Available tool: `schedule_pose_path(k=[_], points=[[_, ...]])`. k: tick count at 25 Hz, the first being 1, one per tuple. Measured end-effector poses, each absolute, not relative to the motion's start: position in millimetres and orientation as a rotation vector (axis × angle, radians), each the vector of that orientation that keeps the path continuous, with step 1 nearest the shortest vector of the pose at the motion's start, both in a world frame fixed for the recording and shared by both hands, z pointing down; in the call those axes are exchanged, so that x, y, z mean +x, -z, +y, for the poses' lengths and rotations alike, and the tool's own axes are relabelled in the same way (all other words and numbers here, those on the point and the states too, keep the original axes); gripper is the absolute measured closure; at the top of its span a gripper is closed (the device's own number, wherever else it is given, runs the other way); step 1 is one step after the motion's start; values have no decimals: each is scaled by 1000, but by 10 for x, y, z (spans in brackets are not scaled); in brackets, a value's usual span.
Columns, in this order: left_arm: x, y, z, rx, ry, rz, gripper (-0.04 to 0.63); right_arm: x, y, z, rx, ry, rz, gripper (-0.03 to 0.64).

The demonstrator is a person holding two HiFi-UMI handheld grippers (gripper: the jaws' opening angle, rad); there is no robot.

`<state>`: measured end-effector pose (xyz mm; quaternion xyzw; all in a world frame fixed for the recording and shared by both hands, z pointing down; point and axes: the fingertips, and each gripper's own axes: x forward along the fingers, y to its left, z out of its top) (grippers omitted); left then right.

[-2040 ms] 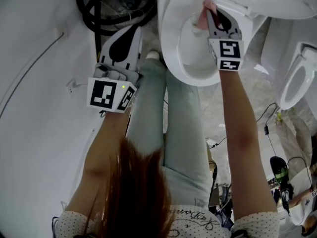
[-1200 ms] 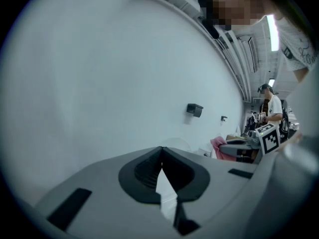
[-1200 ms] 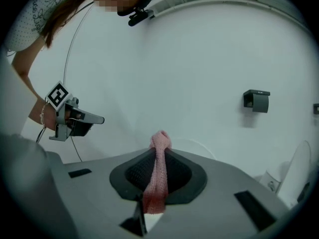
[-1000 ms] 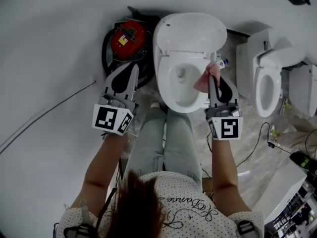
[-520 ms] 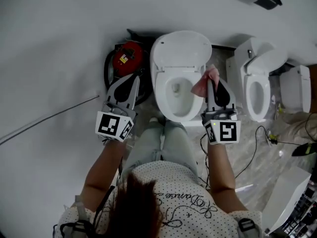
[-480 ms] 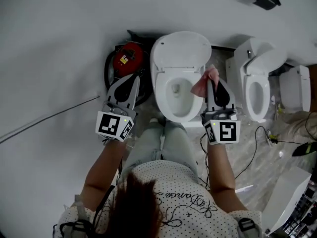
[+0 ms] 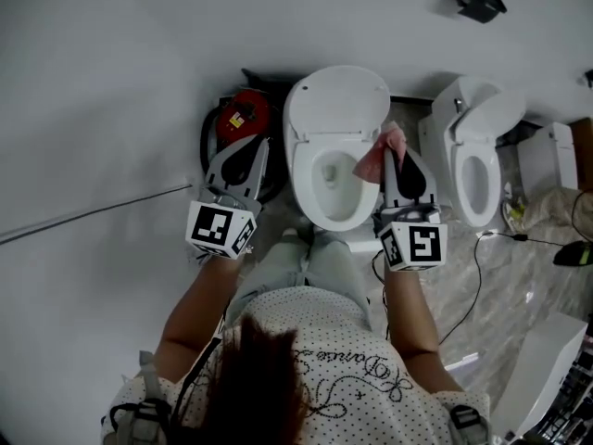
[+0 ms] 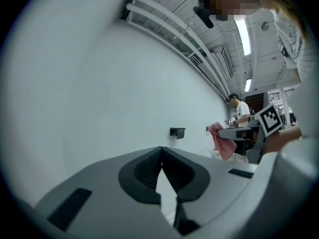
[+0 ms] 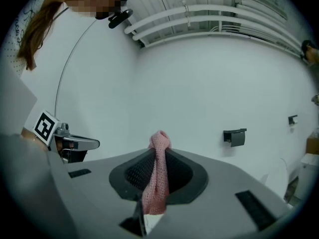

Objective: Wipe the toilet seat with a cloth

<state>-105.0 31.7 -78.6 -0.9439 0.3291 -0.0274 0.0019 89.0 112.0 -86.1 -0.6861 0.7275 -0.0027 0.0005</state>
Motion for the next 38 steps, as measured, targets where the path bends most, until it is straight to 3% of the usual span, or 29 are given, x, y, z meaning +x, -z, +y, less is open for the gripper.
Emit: schedule_pose_path(k=[38], points=[[-1254, 1031, 333, -2961, -6, 948, 591, 598, 1228, 1245, -2225, -177, 2227, 555]])
